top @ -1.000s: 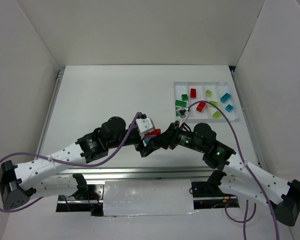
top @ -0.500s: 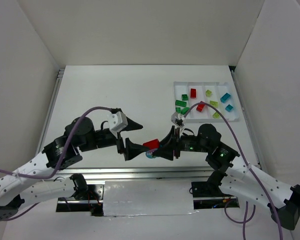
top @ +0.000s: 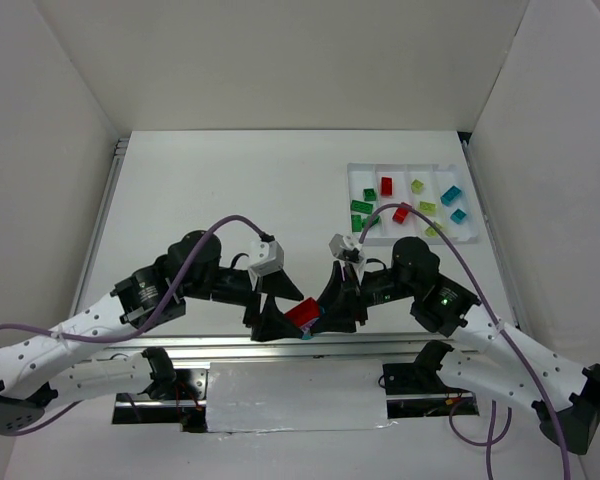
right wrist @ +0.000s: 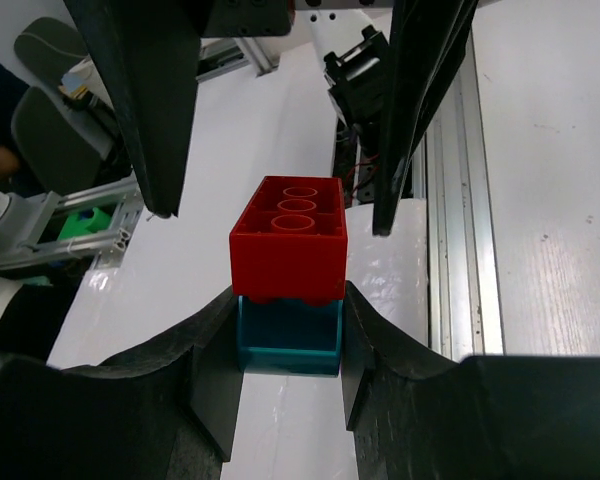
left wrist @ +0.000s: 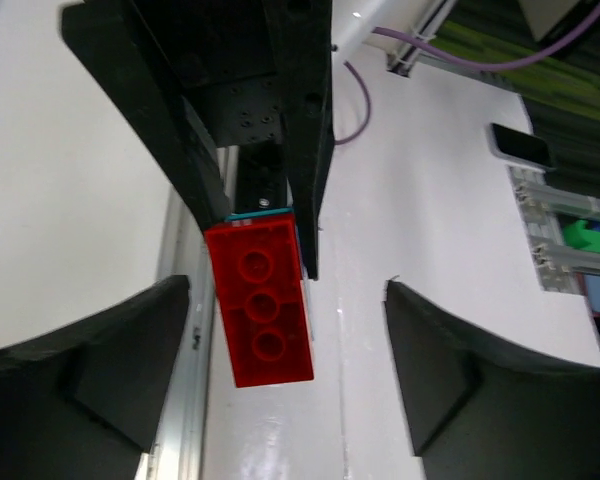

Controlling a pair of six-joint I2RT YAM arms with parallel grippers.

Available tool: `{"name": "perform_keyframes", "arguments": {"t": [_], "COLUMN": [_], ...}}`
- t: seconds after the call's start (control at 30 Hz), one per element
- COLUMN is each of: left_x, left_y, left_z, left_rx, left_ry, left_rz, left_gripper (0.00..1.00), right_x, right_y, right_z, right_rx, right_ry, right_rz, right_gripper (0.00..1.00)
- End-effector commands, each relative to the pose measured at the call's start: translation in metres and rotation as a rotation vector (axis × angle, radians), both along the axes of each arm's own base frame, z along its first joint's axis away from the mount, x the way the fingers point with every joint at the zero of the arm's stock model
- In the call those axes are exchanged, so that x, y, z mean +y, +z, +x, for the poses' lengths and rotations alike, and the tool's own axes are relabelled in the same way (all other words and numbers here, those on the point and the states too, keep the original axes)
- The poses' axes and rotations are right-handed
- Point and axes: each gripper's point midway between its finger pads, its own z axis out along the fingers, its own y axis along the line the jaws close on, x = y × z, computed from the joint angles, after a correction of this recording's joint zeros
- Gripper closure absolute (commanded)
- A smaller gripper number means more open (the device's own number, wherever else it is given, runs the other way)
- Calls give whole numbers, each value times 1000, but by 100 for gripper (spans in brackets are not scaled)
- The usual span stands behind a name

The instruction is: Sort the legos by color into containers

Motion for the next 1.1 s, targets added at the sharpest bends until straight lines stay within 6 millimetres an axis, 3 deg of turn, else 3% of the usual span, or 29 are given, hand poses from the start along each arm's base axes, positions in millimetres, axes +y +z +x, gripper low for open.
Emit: {"name": "perform_keyframes", "arguments": {"t": [0.0, 0.07, 0.27, 0.43, 0.53, 0.6, 0.63, 0.9, 1.07], "left_x": [-5, -7, -15, -21, -22, -23, -21, 1, 18], "left_y": [19, 18, 8, -2, -3, -2, -2, 21, 43], "left_z": [-18, -19, -12, -6, -5, 0, 1, 20, 20], "left_rx": [24, 31, 61, 83, 81, 70, 69, -41, -99], "left_ry": [-105, -116, -106, -93, -92, -67, -53, 114, 158], "left_rz": [-90, -94, -54, -2, 4, 7, 13, -16, -50], "left_gripper": [15, 25, 32, 46, 67, 93, 100, 100, 100], "right_x": [0, 1, 0, 0, 1, 1, 1, -3, 1], "right_y": [20, 18, 19, 19, 16, 13, 10, -18, -35], "right_z": [-4, -2, 3, 7, 12, 13, 13, 8, 6], "right_rx": [-49, -43, -57, -60, -53, -52, -50, -51, -16], "right_ry": [43, 37, -3, -32, -54, -59, -59, -23, 27], "right_rz": [36, 22, 9, -1, -15, -22, -27, -72, -110], "right_gripper": [100, 100, 100, 100, 100, 100, 100, 100, 100]}}
